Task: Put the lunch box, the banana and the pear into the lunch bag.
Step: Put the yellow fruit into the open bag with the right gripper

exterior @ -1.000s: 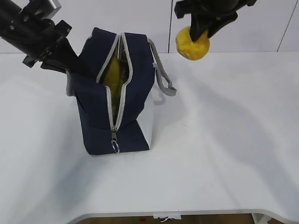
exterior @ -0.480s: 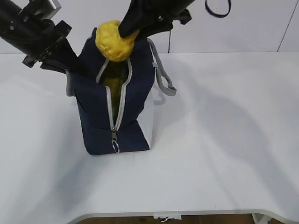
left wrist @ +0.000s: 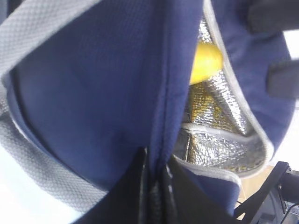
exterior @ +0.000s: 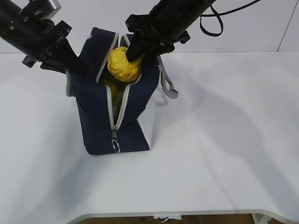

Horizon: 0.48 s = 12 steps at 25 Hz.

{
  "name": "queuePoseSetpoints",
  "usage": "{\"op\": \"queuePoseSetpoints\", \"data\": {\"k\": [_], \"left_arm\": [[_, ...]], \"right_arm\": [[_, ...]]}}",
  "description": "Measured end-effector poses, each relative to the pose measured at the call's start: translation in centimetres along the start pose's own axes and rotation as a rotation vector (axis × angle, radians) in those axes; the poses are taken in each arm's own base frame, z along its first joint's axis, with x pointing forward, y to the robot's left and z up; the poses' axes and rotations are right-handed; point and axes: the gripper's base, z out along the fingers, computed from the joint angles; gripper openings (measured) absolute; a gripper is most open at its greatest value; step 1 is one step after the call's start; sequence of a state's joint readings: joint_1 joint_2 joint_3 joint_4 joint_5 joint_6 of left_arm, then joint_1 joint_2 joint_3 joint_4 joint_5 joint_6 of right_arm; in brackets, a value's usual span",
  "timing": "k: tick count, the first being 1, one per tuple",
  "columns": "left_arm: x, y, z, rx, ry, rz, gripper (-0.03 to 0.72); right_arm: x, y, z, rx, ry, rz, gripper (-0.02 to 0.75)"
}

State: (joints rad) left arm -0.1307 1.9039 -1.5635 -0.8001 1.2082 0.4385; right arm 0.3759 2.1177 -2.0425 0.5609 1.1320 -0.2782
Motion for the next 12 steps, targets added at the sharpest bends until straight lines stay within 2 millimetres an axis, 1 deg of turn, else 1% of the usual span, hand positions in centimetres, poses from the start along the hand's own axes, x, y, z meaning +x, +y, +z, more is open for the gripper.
{"op": "queuePoseSetpoints", "data": {"k": [2,3,5,6,8,12], "left_arm": [[0.0,0.0,0.0,0.000,0.000,0.000,0.006],[0.0,0.0,0.0,0.000,0.000,0.000,0.006],[0.0,0.0,0.0,0.000,0.000,0.000,0.006],[0.0,0.0,0.0,0.000,0.000,0.000,0.006],[0.0,0.0,0.0,0.000,0.000,0.000,0.006],[0.0,0.0,0.0,-0.001,0.002,0.001,0.006]], "right_arm": [[0.0,0.0,0.0,0.001,-0.003,0.013,0.405],[0.0,0.0,0.0,0.001,-0.003,0.025,0.473],[0.0,0.0,0.0,0.000,0.002,0.038,0.545],[0.2,0.0,0.0,-0.002,0.018,0.044,0.561],[0.4,0.2,-0.5,0.010,0.053,0.029,0.568],[0.0,0.7,-2.9,0.099,0.044,-0.036,0.568]]}}
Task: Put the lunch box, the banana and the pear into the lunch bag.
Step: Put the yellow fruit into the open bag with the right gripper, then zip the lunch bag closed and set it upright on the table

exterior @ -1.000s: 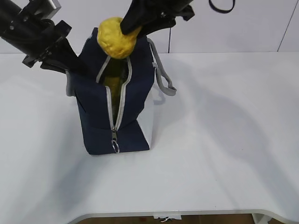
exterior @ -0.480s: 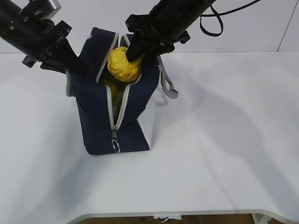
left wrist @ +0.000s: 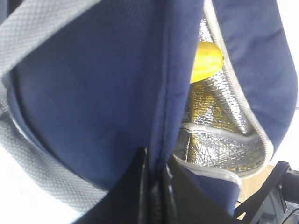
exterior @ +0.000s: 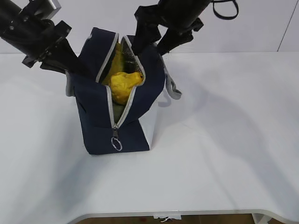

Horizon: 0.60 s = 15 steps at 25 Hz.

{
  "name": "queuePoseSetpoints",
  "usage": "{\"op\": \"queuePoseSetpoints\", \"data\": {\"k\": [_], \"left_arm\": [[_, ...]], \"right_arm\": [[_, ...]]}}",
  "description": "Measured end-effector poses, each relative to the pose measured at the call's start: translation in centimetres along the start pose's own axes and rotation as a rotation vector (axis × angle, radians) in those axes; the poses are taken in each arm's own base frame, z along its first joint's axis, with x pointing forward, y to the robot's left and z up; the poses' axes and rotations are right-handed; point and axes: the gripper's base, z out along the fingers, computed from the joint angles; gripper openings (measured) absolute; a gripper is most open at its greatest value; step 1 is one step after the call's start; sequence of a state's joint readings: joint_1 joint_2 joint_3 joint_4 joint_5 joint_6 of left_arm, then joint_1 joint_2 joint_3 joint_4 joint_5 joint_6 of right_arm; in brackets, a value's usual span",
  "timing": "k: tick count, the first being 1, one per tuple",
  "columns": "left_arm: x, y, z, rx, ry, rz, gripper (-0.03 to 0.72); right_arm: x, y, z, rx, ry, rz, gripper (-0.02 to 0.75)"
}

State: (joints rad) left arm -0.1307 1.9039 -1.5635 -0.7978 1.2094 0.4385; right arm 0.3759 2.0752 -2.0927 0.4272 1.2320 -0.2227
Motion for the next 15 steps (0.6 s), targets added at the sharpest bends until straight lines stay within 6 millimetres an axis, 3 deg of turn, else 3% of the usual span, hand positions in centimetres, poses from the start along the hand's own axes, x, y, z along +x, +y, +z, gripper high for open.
{"op": "queuePoseSetpoints", "data": {"k": [4,8,15], "left_arm": [[0.0,0.0,0.0,0.000,0.000,0.000,0.006],[0.0,0.0,0.0,0.000,0.000,0.000,0.006],[0.0,0.0,0.0,-0.002,0.001,0.001,0.006]], "right_arm": [[0.0,-0.3,-1.3,0.092,-0.006,0.004,0.566],[0.2,-0.9,-1.2,0.152,0.014,0.028,0.565],[0.6,-2.1,2.2,0.128,0.085,0.073,0.564]]}}
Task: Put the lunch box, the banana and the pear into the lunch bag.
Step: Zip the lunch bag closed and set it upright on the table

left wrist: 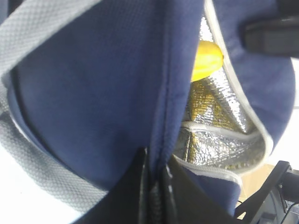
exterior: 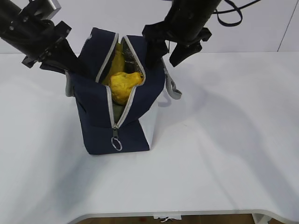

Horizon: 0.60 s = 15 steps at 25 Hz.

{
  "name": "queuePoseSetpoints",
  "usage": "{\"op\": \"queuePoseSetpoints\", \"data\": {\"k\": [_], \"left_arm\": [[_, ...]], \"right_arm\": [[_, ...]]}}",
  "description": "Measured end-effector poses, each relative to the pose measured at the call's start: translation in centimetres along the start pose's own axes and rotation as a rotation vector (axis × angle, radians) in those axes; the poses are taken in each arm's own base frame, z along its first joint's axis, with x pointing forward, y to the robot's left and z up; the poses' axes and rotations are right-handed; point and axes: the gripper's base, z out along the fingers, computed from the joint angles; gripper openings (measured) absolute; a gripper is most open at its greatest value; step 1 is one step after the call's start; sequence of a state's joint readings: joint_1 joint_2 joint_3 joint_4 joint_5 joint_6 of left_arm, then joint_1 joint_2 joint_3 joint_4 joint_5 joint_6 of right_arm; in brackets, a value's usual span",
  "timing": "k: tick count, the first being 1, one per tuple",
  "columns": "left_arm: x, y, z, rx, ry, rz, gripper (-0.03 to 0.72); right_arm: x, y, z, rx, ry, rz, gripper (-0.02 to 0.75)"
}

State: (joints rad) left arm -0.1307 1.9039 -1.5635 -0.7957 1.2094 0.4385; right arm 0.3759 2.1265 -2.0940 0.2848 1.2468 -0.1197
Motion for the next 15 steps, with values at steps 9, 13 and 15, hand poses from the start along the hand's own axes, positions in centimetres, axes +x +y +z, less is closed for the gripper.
{"op": "queuePoseSetpoints", "data": {"k": [9,13,15], "left_arm": [[0.0,0.0,0.0,0.000,0.000,0.000,0.006],[-0.2,-1.0,0.3,0.062,-0.018,-0.014,0.006],[-0.2,-1.6,0.7,0.087,-0.018,-0.012,0.006]], "right_arm": [[0.1,-0.2,1.0,-0.003,0.021,0.006,0.169],[0.1,-0.3,1.0,0.005,0.022,0.000,0.013],[0.1,-0.4,0.7,0.027,0.018,-0.009,0.009]]}}
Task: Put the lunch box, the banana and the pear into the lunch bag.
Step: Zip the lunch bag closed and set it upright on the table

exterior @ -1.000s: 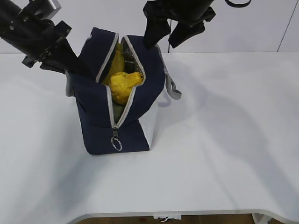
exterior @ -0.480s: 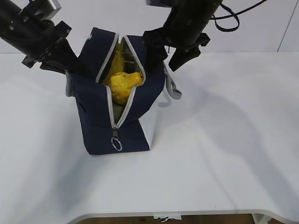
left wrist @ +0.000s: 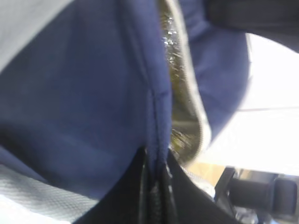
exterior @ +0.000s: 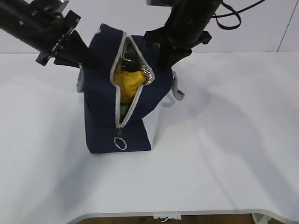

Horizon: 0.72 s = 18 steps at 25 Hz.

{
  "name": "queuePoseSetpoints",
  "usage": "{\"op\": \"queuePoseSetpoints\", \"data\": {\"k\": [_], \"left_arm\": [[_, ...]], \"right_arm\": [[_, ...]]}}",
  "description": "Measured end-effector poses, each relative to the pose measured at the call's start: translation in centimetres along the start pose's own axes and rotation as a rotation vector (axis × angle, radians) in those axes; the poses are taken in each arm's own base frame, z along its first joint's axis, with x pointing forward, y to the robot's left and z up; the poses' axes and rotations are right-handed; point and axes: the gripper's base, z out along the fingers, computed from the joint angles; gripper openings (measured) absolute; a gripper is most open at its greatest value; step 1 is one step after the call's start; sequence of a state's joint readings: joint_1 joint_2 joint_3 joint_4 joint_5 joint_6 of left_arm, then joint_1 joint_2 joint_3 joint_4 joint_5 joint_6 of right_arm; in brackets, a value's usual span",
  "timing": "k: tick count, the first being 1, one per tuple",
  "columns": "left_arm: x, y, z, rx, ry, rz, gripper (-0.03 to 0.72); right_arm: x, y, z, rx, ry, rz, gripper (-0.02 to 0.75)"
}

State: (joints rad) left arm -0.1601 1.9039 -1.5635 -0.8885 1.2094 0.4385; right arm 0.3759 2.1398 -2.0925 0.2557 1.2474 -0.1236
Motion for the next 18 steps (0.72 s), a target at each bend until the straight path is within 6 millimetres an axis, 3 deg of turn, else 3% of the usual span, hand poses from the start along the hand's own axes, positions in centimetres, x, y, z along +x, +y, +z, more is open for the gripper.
{"op": "queuePoseSetpoints", "data": {"k": [9,18], "left_arm": [[-0.1,-3.7,2.8,0.097,-0.025,0.025,0.006],[-0.5,-4.2,3.3,0.093,-0.082,0.024,0.006]], "right_arm": [[0.3,0.2,-5.5,0.131,-0.084,-0.047,0.005],[1.2,-0.2,-5.6,0.179,-0.053,-0.050,0.003]]}}
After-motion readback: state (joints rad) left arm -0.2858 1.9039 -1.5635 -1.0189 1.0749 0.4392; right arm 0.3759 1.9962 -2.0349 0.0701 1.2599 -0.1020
